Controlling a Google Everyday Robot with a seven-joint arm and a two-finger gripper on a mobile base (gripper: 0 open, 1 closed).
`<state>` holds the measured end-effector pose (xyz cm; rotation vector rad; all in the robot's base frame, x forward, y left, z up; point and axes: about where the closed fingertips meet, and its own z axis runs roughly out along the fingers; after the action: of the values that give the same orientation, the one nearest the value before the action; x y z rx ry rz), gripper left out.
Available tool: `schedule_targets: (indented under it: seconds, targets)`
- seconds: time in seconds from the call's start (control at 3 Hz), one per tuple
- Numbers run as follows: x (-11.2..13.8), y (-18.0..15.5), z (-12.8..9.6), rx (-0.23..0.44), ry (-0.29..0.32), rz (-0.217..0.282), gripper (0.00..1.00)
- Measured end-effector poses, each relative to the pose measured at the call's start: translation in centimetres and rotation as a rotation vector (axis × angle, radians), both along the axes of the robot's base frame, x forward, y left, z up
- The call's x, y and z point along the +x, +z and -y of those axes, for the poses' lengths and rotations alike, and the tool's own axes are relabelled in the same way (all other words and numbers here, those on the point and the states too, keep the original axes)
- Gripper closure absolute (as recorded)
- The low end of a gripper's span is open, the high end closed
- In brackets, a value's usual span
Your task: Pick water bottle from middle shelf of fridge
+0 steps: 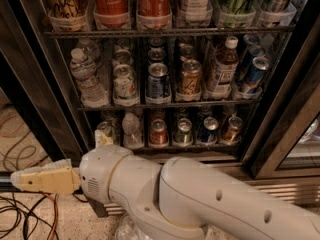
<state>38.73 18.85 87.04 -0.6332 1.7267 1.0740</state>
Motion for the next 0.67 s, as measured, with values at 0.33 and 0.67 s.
schedule_targets:
  seconds: [0.33, 0.67]
  targets:
    - [0.2, 0.8, 2.5, -0.003, -0.140, 0.011, 0.00]
    - [-0.7, 2.8, 0.8, -0.065, -0.226, 0.068, 0.00]
